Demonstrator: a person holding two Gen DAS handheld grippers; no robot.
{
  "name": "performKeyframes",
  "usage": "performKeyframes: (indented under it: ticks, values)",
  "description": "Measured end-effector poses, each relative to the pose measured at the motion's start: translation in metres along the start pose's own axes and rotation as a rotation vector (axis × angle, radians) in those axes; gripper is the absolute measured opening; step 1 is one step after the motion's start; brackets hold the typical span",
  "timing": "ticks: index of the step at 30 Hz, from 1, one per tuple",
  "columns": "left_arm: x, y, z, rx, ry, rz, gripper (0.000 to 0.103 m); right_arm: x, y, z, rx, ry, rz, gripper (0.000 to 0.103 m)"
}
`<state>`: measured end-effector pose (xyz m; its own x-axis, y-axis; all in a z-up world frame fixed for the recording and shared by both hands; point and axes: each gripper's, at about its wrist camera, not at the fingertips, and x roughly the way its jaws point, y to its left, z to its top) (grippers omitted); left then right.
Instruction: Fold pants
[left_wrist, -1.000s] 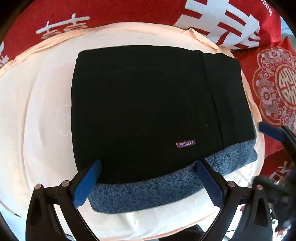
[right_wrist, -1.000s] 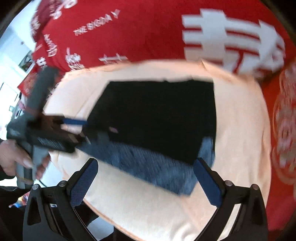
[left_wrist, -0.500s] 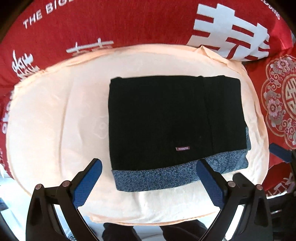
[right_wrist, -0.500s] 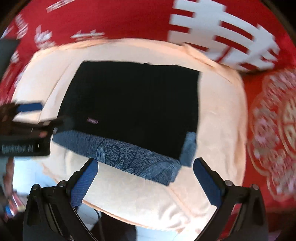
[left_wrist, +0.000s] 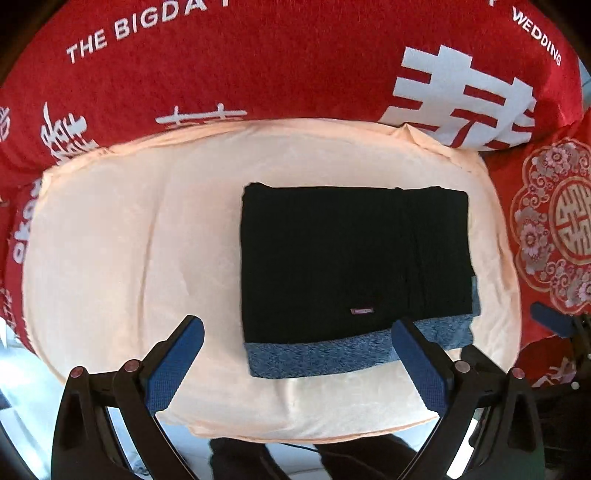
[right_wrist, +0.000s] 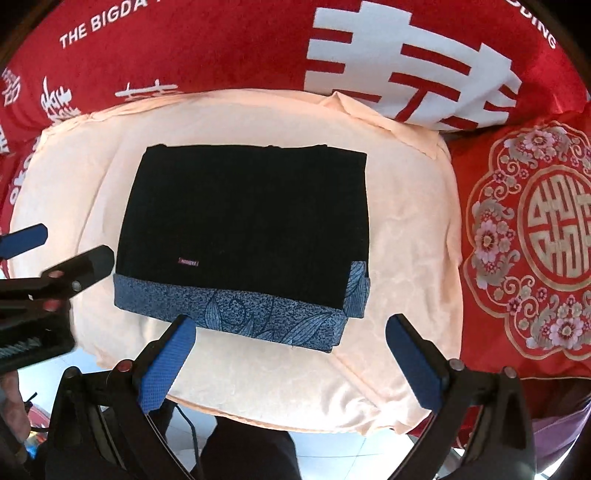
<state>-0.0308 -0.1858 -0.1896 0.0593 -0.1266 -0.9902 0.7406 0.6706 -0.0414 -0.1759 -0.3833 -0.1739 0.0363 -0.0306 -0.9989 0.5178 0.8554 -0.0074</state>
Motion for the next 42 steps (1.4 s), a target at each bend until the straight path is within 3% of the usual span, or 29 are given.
performKeyframes:
  ticks: [3, 6, 12, 42]
  values:
    - [-0.002, -0.005, -0.001, 0.026, -0.001, 0.073, 0.102, -0.002, -0.001, 0.002, 0.009, -0.001, -0.007, 0.103]
    - [-0.001, -0.013, -0.004, 0.071, 0.005, 0.09, 0.102, -0.002, 0.002, 0.003, 0.003, 0.007, -0.006, 0.103]
    - [-0.002, -0.015, -0.005, 0.071, 0.022, 0.04, 0.102, 0.002, 0.01, 0.002, -0.02, 0.027, -0.008, 0.103]
    - [-0.012, -0.024, -0.022, 0.053, -0.024, 0.024, 0.102, -0.007, 0.015, -0.015, -0.059, 0.041, -0.053, 0.103]
